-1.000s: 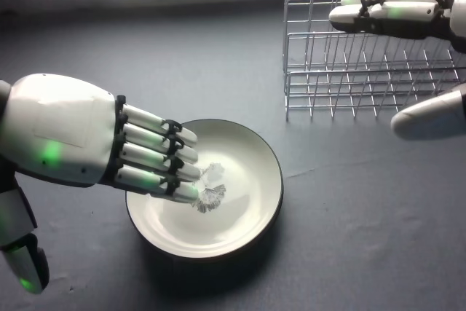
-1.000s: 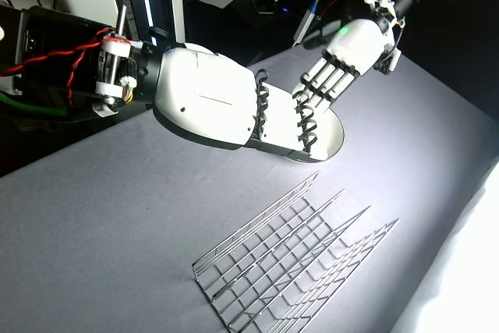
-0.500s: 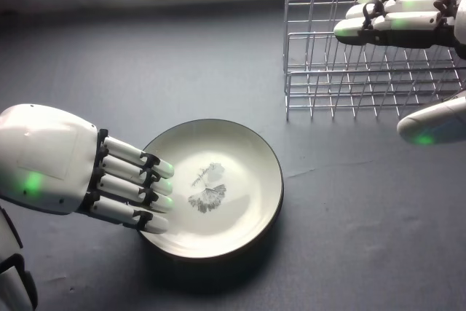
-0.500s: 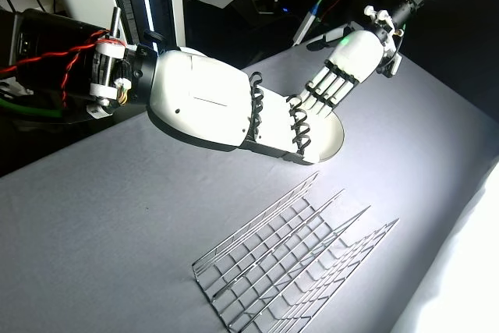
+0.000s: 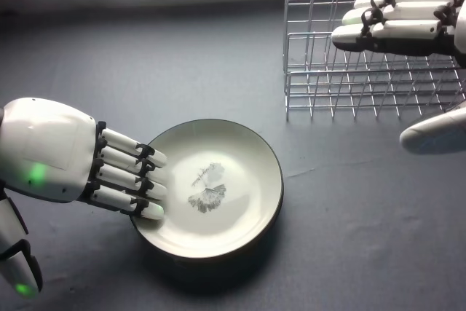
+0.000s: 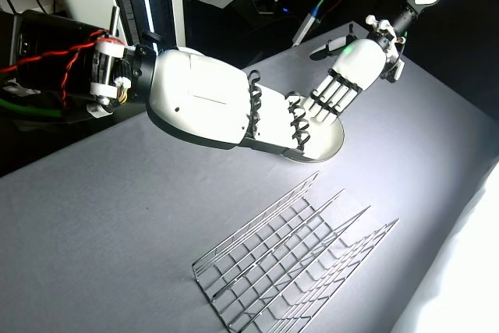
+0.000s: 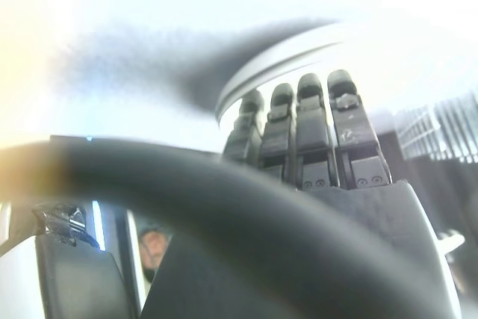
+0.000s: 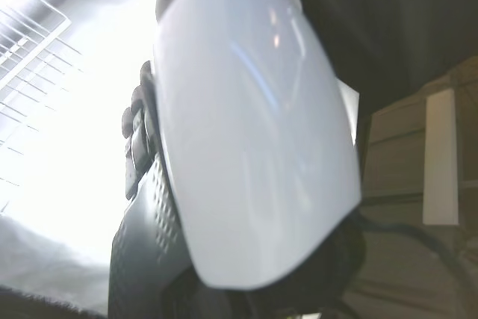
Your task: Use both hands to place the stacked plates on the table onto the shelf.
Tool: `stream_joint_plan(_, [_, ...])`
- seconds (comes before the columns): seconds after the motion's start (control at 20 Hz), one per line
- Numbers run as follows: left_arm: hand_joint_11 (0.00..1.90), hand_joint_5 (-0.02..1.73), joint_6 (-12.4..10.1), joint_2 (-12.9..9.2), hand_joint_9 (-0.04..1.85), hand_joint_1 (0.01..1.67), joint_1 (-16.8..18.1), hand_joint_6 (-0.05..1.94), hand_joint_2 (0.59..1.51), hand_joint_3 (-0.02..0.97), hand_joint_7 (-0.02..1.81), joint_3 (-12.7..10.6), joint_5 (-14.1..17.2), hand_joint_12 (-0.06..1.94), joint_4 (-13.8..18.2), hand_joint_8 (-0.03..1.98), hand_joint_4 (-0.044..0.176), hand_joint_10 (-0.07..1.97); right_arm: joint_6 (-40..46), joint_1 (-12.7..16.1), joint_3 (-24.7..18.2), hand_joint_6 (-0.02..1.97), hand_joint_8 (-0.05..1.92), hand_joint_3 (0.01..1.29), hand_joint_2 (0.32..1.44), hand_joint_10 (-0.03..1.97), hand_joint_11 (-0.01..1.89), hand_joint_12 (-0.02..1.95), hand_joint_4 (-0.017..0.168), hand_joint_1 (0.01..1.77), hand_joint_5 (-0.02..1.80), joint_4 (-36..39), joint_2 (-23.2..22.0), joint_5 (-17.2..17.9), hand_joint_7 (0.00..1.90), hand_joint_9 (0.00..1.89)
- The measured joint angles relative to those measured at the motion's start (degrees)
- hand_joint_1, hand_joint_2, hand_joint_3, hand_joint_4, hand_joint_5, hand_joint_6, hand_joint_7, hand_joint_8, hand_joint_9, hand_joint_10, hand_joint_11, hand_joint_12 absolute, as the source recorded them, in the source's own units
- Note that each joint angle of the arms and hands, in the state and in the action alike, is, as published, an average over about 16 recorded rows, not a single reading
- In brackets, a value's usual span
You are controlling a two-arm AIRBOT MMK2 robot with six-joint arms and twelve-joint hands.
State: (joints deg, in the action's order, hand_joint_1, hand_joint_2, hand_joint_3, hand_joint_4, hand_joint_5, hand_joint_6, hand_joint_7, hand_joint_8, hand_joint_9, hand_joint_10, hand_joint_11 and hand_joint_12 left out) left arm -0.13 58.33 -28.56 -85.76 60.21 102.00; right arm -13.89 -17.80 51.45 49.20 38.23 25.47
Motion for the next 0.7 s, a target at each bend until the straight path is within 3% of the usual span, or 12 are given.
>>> stream_joint_plan(0.4, [0.01,-0.01,1.2,1.4,0.02,0.02,-1.1,-0.02,0.873,0.01,0.01,-1.8,-0.6,0.01,0.7,-0.01,-0.005,0.01,-0.2,-0.4,0.0,0.02,0.02,0.01,1.02,0.02,0.02,0.17,0.004,0.02,0.06,0.0,-0.1,0.9,0.05,0.05])
stream_joint_plan(0.7, [0.01,-0.01,1.9,2.5,0.01,0.02,-2.2,-0.02,0.868,0.01,0.0,-1.4,-1.6,0.01,0.0,-0.01,-0.007,0.01,-0.3,-0.7,0.0,0.02,0.02,0.01,0.97,0.02,0.02,0.24,0.003,0.03,0.05,0.1,-0.2,1.2,0.05,0.05])
